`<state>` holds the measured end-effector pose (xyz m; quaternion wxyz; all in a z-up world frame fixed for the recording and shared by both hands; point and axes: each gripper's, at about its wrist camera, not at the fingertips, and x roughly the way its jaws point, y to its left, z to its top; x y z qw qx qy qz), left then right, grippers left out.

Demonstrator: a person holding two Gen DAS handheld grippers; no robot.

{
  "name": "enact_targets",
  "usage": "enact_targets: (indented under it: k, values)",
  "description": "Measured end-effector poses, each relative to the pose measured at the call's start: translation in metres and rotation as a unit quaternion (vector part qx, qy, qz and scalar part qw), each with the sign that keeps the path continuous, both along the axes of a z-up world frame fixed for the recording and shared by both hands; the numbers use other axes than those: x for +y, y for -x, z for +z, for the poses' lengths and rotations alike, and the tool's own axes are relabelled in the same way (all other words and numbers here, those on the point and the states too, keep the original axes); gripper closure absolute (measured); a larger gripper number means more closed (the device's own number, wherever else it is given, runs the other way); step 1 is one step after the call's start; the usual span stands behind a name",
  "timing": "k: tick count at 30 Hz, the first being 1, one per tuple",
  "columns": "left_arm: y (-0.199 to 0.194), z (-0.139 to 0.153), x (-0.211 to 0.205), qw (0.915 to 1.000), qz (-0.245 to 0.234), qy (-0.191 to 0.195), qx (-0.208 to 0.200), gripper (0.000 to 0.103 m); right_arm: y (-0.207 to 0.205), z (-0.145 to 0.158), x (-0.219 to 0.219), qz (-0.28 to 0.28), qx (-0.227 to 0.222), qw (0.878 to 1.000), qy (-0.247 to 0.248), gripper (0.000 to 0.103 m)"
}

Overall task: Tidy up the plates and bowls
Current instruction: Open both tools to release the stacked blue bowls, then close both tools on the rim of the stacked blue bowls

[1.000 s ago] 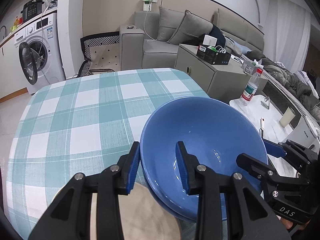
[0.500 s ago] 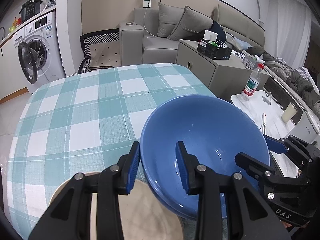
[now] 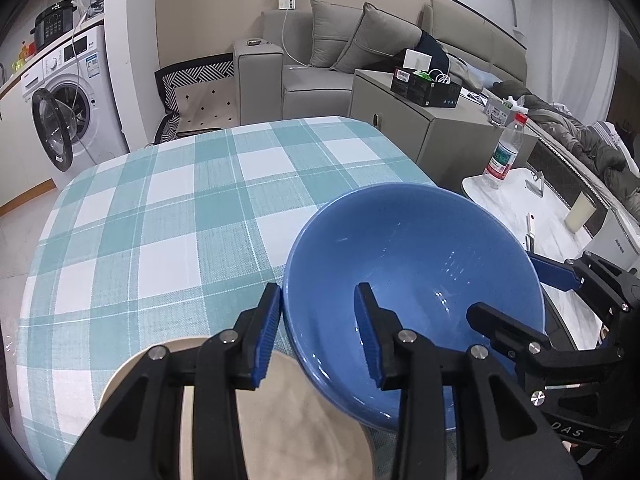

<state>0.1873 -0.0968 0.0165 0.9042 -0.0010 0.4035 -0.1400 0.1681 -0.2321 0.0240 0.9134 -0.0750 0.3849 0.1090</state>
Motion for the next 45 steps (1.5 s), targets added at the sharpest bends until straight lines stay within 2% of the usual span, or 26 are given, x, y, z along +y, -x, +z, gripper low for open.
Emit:
enact_targets:
  k: [1,3,6,7,10,12,14,19,26,34,37,39,42,44,45]
  values:
    - [0.000,0.000,0.001,1.0000,-0.001,0.002,0.001,0.062,0.000,0.001,-0.001,-0.001,-0.002,1.000,0.000,0.036]
    - [0.000,0.001,0.002,1.0000,0.000,0.002,0.001,0.057,0.001,0.004,-0.004,-0.003,-0.008,1.000,-0.004,0.027]
    - [0.000,0.002,0.004,1.0000,0.000,0.004,0.000,0.051,0.003,0.009,-0.012,-0.011,-0.017,1.000,-0.014,0.022]
    - [0.000,0.002,0.005,1.0000,0.001,0.008,0.002,0.044,0.002,0.010,-0.015,-0.015,-0.018,1.000,-0.019,0.021]
    - [-0.001,0.004,0.009,0.9999,0.004,0.013,0.005,0.040,-0.001,0.013,-0.029,-0.029,-0.018,0.999,-0.042,0.017]
    - [-0.001,0.006,0.011,0.9998,0.007,0.016,0.004,0.032,-0.003,0.015,-0.039,-0.039,-0.015,0.997,-0.061,0.015]
    - [-0.001,0.007,0.015,0.9996,0.013,0.024,0.002,0.013,-0.004,0.017,-0.046,-0.046,-0.011,0.996,-0.077,0.014]
    - [-0.004,0.007,0.019,0.9993,0.015,0.035,0.006,0.001,-0.011,0.014,-0.063,-0.055,0.005,0.991,-0.125,0.010]
    - [-0.010,-0.003,0.021,0.9984,0.021,0.044,0.030,0.001,-0.019,0.001,-0.066,-0.043,0.033,0.986,-0.155,0.010]
    - [-0.010,-0.015,0.015,0.9975,0.015,0.049,0.049,0.001,-0.025,-0.016,-0.061,-0.034,0.059,0.984,-0.164,0.011]
    - [-0.011,-0.018,0.014,0.9970,0.012,0.051,0.057,0.004,-0.026,-0.019,-0.059,-0.029,0.063,0.984,-0.163,0.018]
    - [-0.012,-0.019,0.013,0.9967,0.008,0.054,0.060,0.007,-0.026,-0.020,-0.058,-0.026,0.066,0.984,-0.162,0.023]
    - [-0.013,-0.021,0.011,0.9961,0.001,0.057,0.067,0.019,-0.026,-0.022,-0.057,-0.024,0.072,0.984,-0.163,0.031]
    - [-0.012,-0.022,0.009,0.9957,-0.006,0.058,0.072,0.035,-0.026,-0.023,-0.056,-0.022,0.075,0.984,-0.160,0.037]
    - [-0.012,-0.023,0.008,0.9954,-0.010,0.057,0.076,0.038,-0.025,-0.023,-0.056,-0.019,0.077,0.984,-0.160,0.040]
